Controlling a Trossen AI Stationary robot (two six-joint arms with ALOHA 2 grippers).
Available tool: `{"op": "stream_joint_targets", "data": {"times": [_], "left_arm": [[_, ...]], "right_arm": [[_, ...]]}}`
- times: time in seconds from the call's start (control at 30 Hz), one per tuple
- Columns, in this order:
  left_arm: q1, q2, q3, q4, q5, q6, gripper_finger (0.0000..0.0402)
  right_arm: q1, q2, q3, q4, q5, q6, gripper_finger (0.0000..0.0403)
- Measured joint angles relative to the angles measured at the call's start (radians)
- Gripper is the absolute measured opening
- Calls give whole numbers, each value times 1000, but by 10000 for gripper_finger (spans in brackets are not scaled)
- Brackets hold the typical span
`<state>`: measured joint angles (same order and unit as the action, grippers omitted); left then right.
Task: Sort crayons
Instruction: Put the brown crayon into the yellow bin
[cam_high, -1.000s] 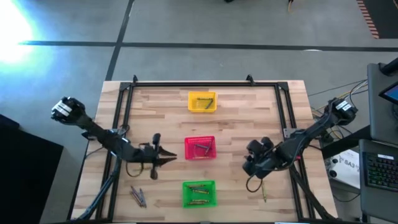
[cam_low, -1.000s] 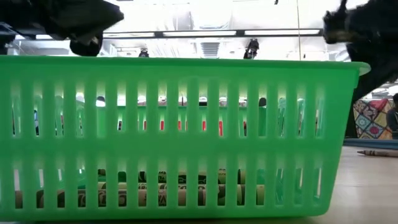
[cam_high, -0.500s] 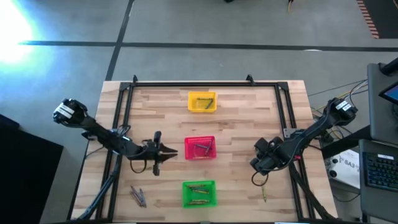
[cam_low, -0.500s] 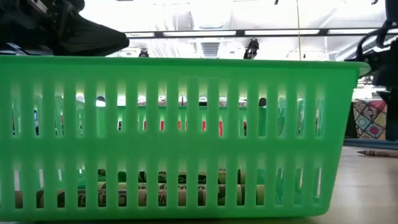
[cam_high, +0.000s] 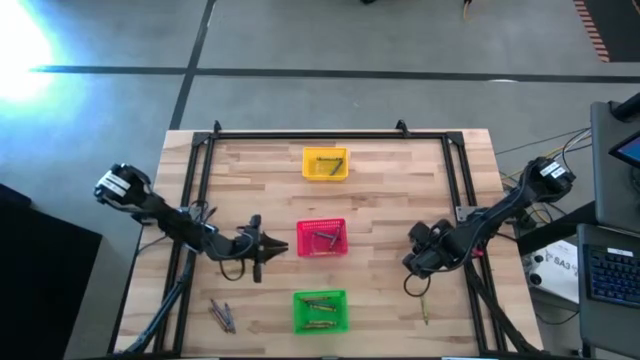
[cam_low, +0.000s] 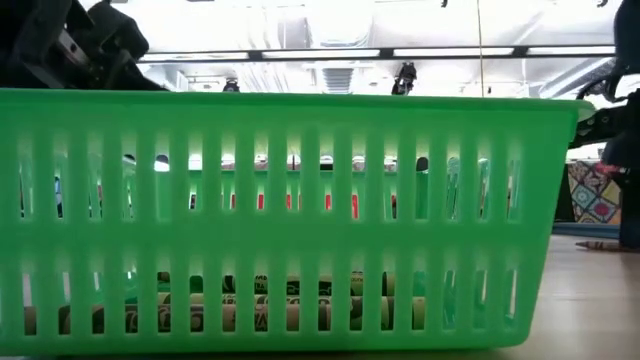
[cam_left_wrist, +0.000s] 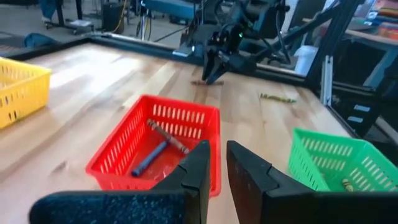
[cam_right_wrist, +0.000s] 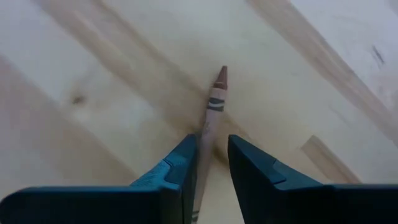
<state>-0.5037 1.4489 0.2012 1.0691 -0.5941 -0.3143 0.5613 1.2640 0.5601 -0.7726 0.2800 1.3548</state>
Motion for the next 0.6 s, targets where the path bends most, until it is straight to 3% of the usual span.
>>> {"op": "stream_joint_targets", "data": {"times": [0.2, 0.33, 0.47, 0.6], "left_arm": [[0, 42, 4, -2, 0, -48, 37], [0, 54, 14, -6, -3, -62, 37], [2, 60, 15, -10, -13, -62, 37], [6, 70, 14, -16, -33, -62, 37]], "right_arm": [[-41, -2, -77, 112, -3, -14, 60], [-65, -1, -83, 180, 33, -62, 24], [-95, 4, -43, 203, 90, -119, 14], [-145, 2, 35, 250, 163, -288, 13]]}}
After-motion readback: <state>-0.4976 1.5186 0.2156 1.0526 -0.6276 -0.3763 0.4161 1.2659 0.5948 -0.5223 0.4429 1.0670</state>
